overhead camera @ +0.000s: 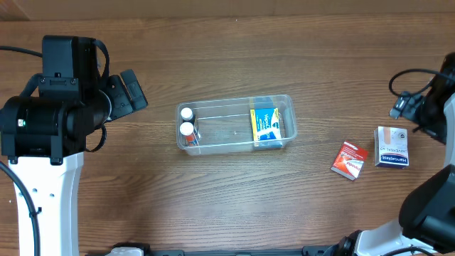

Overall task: Pack container
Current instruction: 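Grasp the white Hansaplast bandage box with the right gripper, then place the Hansaplast box in the container beside the VapoDrops box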

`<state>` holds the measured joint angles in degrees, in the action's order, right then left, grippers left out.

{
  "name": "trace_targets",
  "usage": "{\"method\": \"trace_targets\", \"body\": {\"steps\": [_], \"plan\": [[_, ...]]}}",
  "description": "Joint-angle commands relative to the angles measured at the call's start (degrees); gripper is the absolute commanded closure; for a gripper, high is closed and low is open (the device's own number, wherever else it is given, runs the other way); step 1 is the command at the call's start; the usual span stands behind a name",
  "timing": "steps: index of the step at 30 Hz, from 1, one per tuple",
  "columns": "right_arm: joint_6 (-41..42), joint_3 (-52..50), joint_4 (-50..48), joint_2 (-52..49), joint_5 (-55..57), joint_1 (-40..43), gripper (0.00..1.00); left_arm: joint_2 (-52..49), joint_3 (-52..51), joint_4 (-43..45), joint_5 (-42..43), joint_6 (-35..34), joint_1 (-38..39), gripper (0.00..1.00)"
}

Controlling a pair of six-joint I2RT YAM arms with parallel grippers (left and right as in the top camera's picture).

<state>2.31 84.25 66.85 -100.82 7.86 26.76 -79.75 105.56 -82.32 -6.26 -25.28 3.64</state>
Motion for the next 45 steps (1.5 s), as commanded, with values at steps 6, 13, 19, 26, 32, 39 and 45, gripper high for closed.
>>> {"method": "trace_targets", "body": {"steps": [6,13,19,26,32,39,45], "plan": [[-12.9,-6.4,-7.6,-3.6,-5.0,1.1,0.0,-0.3,0.6,-0.4,-0.3,3.0,-0.3,0.0],[-16.1,-7.4,-9.4,-8.2,-5.2,1.1,0.0,-0.3,0.6,0.5,-0.3,3.0,-0.3,0.0],[-16.0,-7.4,-9.7,-13.9,-5.0,1.2,0.0,-0.3,0.6,0.7,-0.3,3.0,-0.3,0.0],[-12.7,-7.3,-10.7,-14.7,-5.2,1.2,0.19,-0.3,0.6,0.9,-0.3,3.0,-0.3,0.0],[-11.2,-1.3,-7.3,-11.9,-7.7,-0.5,0.28,-0.4,0.6,0.9,-0.3,3.0,-0.3,0.0],[-5.0,16.7,5.8,1.7,-14.3,-12.1,0.29,-0.4,0.6,0.9,-0.3,3.0,-0.3,0.0],[8.8,18.1,5.6,8.4,-14.4,-38.9,0.29,-0.4,0.6,0.9,-0.3,3.0,-0.3,0.0]]}}
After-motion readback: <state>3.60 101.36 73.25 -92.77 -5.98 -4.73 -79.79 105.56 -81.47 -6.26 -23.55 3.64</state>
